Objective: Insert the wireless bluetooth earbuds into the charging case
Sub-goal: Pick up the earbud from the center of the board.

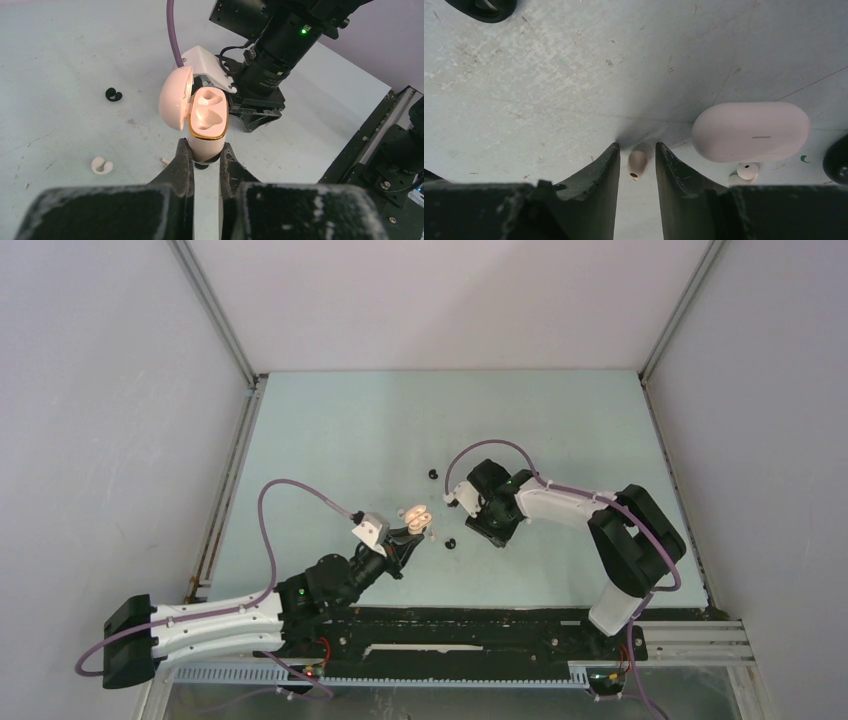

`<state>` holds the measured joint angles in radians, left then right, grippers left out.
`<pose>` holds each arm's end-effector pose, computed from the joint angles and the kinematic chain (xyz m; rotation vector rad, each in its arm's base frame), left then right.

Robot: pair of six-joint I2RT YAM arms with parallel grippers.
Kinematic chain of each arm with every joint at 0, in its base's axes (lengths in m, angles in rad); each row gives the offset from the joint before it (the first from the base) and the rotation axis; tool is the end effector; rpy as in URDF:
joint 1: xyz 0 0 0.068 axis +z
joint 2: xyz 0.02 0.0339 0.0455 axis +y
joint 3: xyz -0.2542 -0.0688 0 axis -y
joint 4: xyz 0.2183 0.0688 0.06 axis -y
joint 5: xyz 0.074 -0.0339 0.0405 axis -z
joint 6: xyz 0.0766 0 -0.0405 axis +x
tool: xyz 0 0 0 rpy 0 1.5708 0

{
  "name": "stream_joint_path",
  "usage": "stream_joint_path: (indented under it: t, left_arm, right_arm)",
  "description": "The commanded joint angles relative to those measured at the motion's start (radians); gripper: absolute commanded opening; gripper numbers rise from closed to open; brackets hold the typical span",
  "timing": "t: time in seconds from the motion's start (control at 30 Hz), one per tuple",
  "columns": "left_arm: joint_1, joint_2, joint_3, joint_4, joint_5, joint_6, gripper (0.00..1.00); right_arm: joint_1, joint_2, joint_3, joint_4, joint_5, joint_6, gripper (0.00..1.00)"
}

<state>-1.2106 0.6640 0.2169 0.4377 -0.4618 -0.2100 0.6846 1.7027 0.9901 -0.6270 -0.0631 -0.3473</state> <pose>0.0972 -0.1613 0.2285 0.4369 1.5695 -0.7421 0.2234 0.1886 0.1217 -1.4502 2.5352 0.1478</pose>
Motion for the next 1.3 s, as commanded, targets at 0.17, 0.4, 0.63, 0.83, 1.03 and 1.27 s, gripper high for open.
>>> stream_joint_path:
  t: [0.17, 0.4, 0.63, 0.83, 1.03, 1.27]
  left_arm:
    - [-0.004, -0.005, -0.003, 0.030, -0.019, -0.008, 0.00]
    - [-0.005, 0.000, 0.000, 0.030, -0.017, -0.007, 0.00]
    - [-0.006, 0.019, -0.004, 0.044, -0.016, -0.006, 0.00]
    - [-0.005, 0.032, 0.001, 0.072, 0.007, 0.006, 0.00]
    - [-0.005, 0.074, -0.001, 0.167, 0.044, 0.033, 0.00]
    - [-0.005, 0.196, 0.025, 0.311, 0.131, 0.080, 0.00]
  right_arm:
    - [-0.018, 0.020, 0.024, -0.031, 0.006, 0.023, 0.33]
    - [-0.025, 0.030, 0.024, -0.041, 0.003, 0.025, 0.30]
    - [-0.034, -0.006, 0.024, -0.024, -0.030, 0.023, 0.10]
    - [-0.110, -0.257, 0.055, -0.099, -0.167, 0.003, 0.00]
    - [-0.206, -0.591, 0.062, -0.058, -0.340, -0.036, 0.00]
    - [-0.232, -0.738, 0.167, -0.029, -0.578, -0.036, 0.00]
